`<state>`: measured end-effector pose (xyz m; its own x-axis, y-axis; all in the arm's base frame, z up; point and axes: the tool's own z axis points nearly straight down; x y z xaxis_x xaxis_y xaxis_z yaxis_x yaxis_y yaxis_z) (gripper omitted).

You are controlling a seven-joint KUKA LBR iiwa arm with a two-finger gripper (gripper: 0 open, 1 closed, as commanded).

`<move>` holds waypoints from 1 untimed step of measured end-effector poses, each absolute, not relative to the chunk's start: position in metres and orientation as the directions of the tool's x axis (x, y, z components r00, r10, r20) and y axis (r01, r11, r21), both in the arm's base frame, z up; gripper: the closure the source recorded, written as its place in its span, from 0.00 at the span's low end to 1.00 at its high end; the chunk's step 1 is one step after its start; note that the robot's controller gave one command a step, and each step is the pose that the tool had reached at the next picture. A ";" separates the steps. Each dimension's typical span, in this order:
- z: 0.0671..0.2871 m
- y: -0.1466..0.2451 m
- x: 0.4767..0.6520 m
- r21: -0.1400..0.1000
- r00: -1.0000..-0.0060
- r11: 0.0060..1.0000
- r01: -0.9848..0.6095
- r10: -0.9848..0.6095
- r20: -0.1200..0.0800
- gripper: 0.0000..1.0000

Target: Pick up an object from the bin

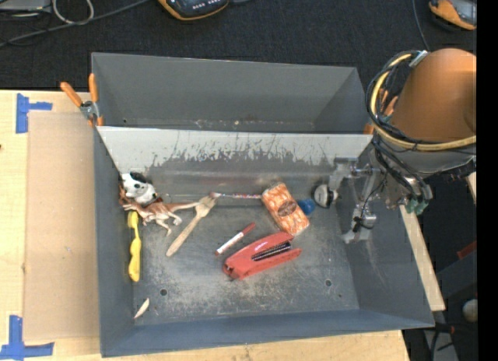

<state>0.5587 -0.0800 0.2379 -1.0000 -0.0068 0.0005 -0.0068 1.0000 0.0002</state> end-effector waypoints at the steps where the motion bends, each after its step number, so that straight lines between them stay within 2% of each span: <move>1: 0.238 -0.080 0.559 0.000 -1.000 1.000 -0.007 -0.007 0.000 0.00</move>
Offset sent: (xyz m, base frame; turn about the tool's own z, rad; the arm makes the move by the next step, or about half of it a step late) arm -0.0062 0.0426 -0.1168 -0.0826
